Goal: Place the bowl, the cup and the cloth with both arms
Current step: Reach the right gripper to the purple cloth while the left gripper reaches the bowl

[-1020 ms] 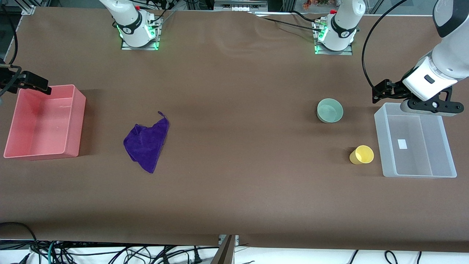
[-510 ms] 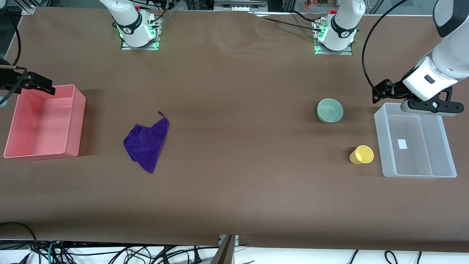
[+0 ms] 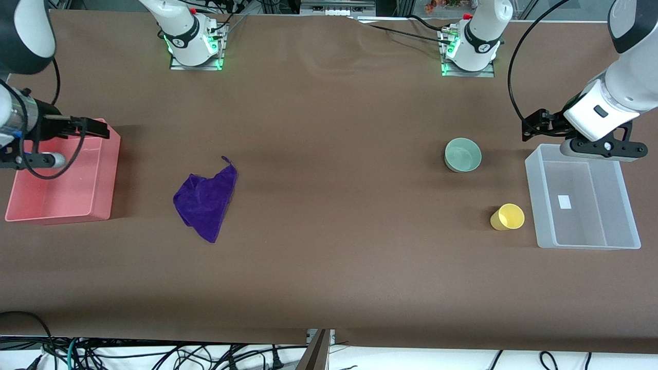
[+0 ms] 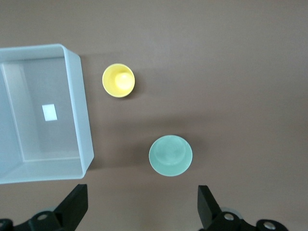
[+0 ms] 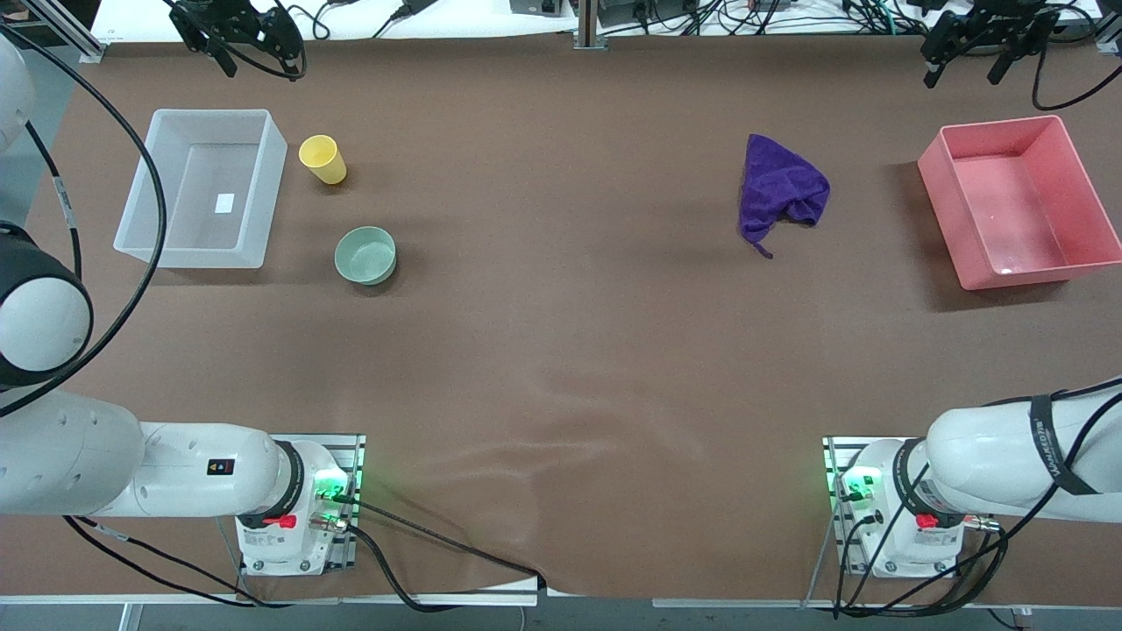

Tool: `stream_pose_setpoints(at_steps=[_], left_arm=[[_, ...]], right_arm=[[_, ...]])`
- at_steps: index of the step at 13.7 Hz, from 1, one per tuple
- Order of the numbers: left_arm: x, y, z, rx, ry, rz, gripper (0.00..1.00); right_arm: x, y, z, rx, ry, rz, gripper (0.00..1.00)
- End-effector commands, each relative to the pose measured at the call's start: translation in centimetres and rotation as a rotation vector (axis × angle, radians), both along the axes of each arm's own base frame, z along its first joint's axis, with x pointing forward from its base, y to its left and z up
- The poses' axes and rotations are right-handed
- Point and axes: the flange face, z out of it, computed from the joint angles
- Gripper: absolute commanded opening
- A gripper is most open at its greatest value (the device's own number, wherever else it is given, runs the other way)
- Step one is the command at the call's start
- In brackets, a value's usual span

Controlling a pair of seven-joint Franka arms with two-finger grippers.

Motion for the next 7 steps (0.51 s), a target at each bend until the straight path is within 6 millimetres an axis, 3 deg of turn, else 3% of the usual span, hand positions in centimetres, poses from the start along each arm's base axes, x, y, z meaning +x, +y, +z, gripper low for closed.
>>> stream_pose_setpoints(at_steps=[1,4,7], left_arm=[[-0.9,0.6,-2.0,0.030,0.092,0.000,1.00],[-2.5,1.1,-8.9,0.031,0.186,0.017,0.99],[-4.2,1.9,-16.6,0.024,0.156,0.030,0.95]], right_arm=[[-0.3,3.7,-5.4,0.020,-0.039,0.049,1.00],[-0.7,7.4,-9.2,0.006,-0.066,-0.042,1.00],[-0.7,8.6,-15.3,0.034,-0.113,-0.041,1.00]])
